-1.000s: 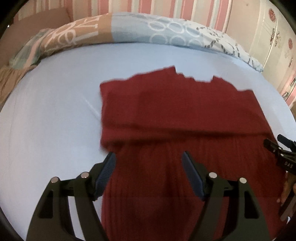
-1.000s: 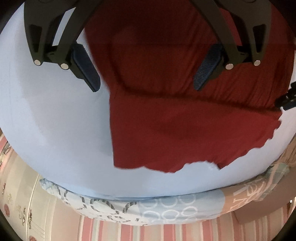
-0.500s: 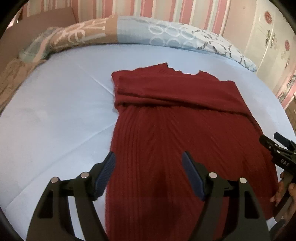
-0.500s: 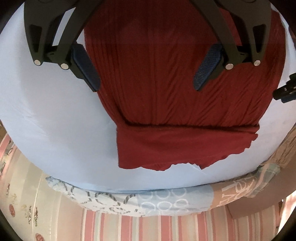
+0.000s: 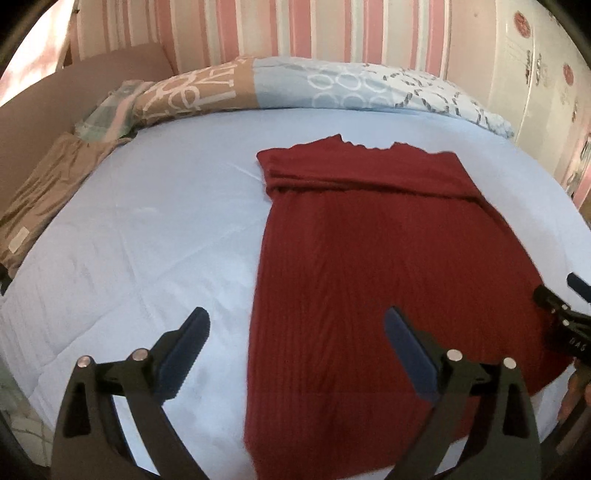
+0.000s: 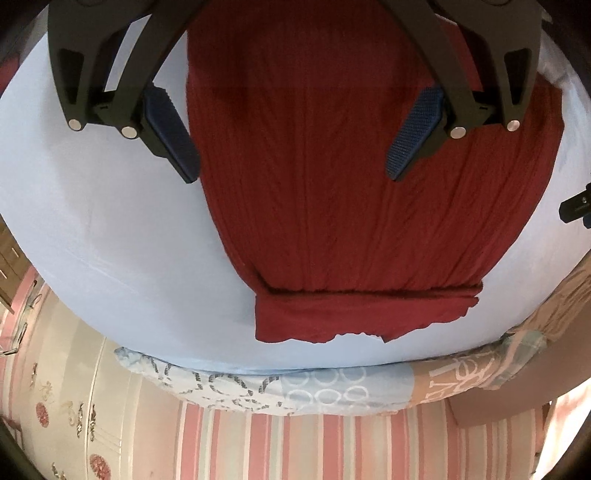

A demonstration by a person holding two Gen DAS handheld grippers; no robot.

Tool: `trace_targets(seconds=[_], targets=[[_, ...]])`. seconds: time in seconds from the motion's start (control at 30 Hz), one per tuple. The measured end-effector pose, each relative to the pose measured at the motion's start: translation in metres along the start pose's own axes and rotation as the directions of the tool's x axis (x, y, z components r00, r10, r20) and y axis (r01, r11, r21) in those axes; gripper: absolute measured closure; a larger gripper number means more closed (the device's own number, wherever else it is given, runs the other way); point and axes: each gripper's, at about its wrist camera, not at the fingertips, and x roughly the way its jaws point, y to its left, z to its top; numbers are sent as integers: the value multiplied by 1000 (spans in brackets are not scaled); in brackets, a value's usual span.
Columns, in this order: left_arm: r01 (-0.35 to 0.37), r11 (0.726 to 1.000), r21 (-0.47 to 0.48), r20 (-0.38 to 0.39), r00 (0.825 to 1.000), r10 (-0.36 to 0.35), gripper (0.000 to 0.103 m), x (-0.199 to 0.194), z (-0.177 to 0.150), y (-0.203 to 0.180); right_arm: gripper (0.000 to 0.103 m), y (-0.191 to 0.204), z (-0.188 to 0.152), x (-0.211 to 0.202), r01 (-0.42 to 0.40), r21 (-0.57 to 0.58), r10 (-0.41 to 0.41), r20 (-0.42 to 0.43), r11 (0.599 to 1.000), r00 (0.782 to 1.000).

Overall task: Fold small clothes
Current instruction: 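Straighten the folded sweater edges into a rectangle with both tools, then grasp the sweater hem with the left tool while the right tool grasps it too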

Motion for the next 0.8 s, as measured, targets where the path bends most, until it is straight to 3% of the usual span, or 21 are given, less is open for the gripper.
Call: trace_targets(seconds=[0.3,0.5,0.63,0.8], targets=[[0,1000,16,-15,1000,0,6,-8,-37,1,3,-5,-31,-20,4,9,-4,20,1000,1000],[46,998,33,-24,999,-45,6,-16,-59,2,3,-4,-43,-31,23,-25,-22,46,999,999],[88,996,-8,-52,995,-89,6,-19,-73,9,3,-7,-52,-35,35,-38,-34,31,999,999],[61,998,-4,-104,993,-62,6,-12,-89,13,3,-5,-55,-49,62,-81,-56,70,995,996]])
